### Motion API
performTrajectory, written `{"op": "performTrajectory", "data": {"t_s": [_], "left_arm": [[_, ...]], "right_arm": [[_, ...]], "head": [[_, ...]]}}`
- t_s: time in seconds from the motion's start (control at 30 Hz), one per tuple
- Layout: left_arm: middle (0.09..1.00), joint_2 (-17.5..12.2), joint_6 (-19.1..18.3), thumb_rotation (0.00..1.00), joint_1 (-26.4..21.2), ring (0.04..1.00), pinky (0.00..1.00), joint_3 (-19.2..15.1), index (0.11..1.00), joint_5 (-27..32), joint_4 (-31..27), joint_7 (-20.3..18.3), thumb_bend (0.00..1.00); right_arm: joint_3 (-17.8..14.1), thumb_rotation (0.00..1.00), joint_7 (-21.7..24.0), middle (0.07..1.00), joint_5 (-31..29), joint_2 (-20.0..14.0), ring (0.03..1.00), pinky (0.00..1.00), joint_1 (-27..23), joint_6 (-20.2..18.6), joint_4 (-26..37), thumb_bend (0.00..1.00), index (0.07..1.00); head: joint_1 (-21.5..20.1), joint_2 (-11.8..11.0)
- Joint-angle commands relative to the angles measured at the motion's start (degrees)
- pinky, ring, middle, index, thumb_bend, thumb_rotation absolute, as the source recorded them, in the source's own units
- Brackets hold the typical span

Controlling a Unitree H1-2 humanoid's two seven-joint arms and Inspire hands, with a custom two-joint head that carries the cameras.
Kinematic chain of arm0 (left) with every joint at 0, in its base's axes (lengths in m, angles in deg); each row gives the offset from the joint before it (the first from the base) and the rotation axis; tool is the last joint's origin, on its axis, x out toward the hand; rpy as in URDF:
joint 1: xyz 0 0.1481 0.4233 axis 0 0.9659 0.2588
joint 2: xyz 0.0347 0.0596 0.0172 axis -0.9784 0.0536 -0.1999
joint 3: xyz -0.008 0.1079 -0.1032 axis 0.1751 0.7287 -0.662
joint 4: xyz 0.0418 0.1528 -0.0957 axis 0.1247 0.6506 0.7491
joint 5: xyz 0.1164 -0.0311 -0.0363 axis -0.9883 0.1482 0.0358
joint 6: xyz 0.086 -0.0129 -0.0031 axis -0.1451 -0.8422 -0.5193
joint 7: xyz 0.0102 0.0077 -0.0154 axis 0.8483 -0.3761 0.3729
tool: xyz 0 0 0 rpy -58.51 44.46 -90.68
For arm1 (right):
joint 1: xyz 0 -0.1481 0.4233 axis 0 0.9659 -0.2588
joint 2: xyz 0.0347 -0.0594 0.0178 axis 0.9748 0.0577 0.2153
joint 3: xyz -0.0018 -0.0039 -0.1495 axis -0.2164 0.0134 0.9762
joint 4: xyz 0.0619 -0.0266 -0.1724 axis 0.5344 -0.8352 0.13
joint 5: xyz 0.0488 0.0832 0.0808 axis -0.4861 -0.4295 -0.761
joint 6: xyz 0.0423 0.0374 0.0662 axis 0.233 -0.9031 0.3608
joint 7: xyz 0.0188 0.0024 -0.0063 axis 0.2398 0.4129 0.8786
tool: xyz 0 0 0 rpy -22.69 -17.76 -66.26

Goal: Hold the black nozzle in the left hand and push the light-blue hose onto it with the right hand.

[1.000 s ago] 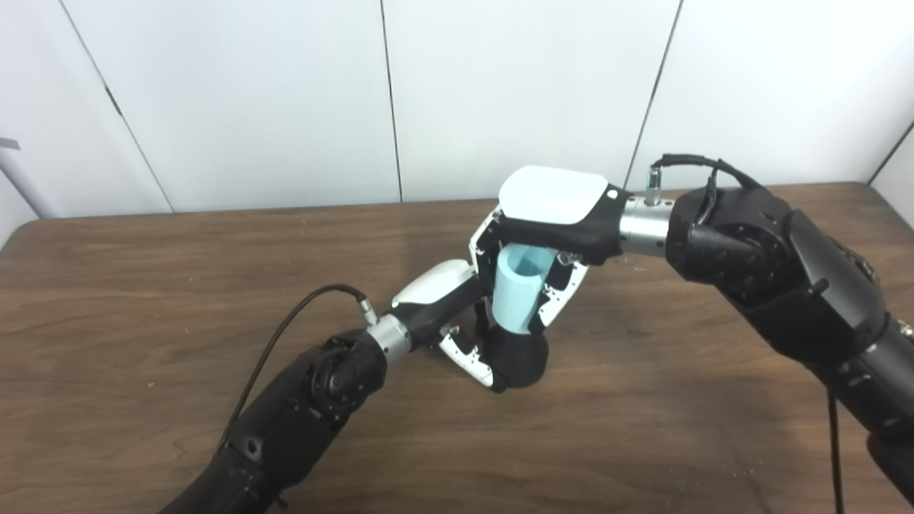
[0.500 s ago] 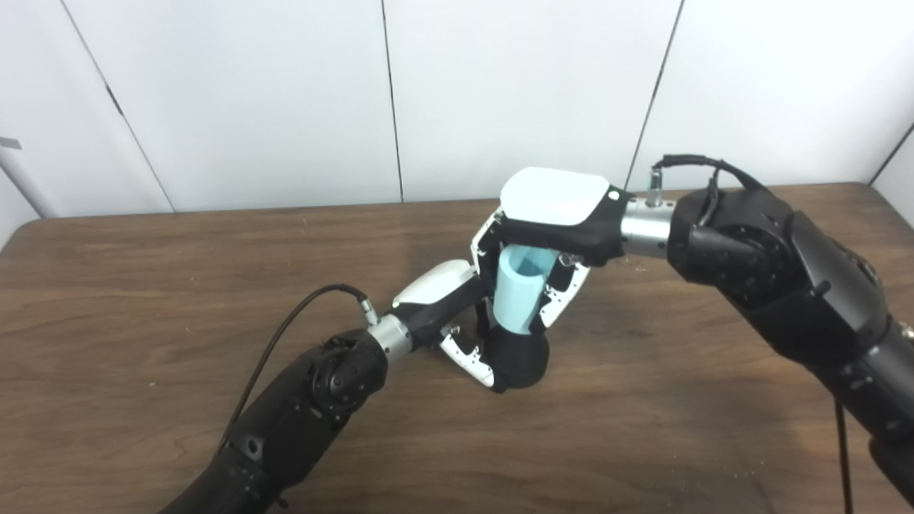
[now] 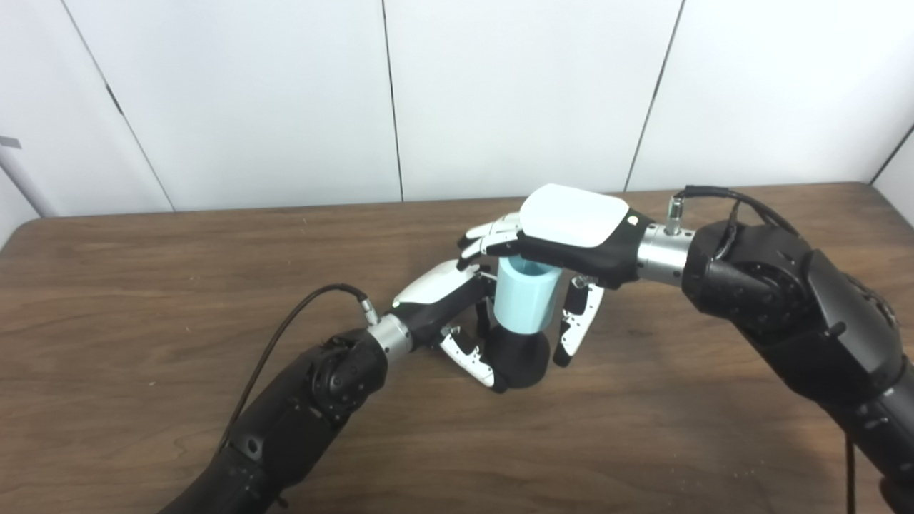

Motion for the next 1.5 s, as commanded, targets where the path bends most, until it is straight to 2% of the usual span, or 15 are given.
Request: {"op": "performTrajectory", "data": {"t_s": [0.0,0.23,0.57,0.67,0.83,0.97,1.13,1.47], "left_arm": [[0.492,-1.69,-2.33,0.00,3.67,0.600,1.00,2.53,0.479,-2.99,3.58,-5.31,0.53],[0.492,-1.82,-2.13,0.00,3.71,0.600,1.00,2.63,0.479,-3.09,3.58,-5.39,0.53],[0.492,-2.02,-1.95,0.00,3.66,0.600,1.00,2.69,0.479,-3.06,3.54,-5.60,0.53],[0.491,-2.10,-1.85,0.00,3.52,0.600,1.00,2.68,0.479,-3.08,3.66,-5.63,0.53],[0.492,-2.25,-1.52,0.00,3.24,0.600,1.00,2.61,0.479,-3.02,4.18,-5.62,0.53],[0.492,-2.44,-1.71,0.00,2.93,0.600,1.00,2.37,0.479,-2.74,4.22,-5.93,0.53],[0.494,-2.21,-2.37,0.00,2.91,0.607,1.00,1.89,0.478,-2.14,4.03,-5.89,0.53],[0.501,-2.11,-2.50,0.00,4.05,0.616,1.00,0.60,0.475,-1.50,3.58,-5.75,0.52]], "right_arm": [[-1.99,0.21,-0.32,0.971,0.79,-0.08,0.922,0.82,-1.74,-0.46,2.09,0.95,0.894],[-4.80,0.19,-1.54,0.946,0.45,1.23,0.906,0.82,-1.92,-0.11,2.43,0.94,0.886],[-8.87,0.19,-2.04,0.945,-5.03,1.69,0.904,0.79,-1.13,1.52,2.73,0.94,0.889],[-9.44,0.24,0.61,0.993,-8.50,0.00,0.984,0.87,-0.77,0.14,3.51,0.95,0.954],[-10.27,0.29,2.37,1.000,-11.17,-1.82,1.000,0.93,1.43,-1.59,5.97,0.93,0.997],[-9.83,0.32,4.25,1.000,-12.49,-3.04,1.000,0.94,3.65,-3.94,7.93,0.90,0.999],[-9.10,0.32,5.40,1.000,-13.67,-2.68,1.000,0.94,5.16,-5.42,8.21,0.87,1.000],[-5.09,0.37,4.28,1.000,-9.17,-2.59,1.000,0.94,8.04,-0.75,6.75,0.84,0.998]], "head": [[-0.09,0.10],[-0.14,0.13],[-0.07,0.25],[-0.04,0.22],[-0.23,0.27],[-0.30,0.14],[-0.27,0.10],[-0.36,0.37]]}}
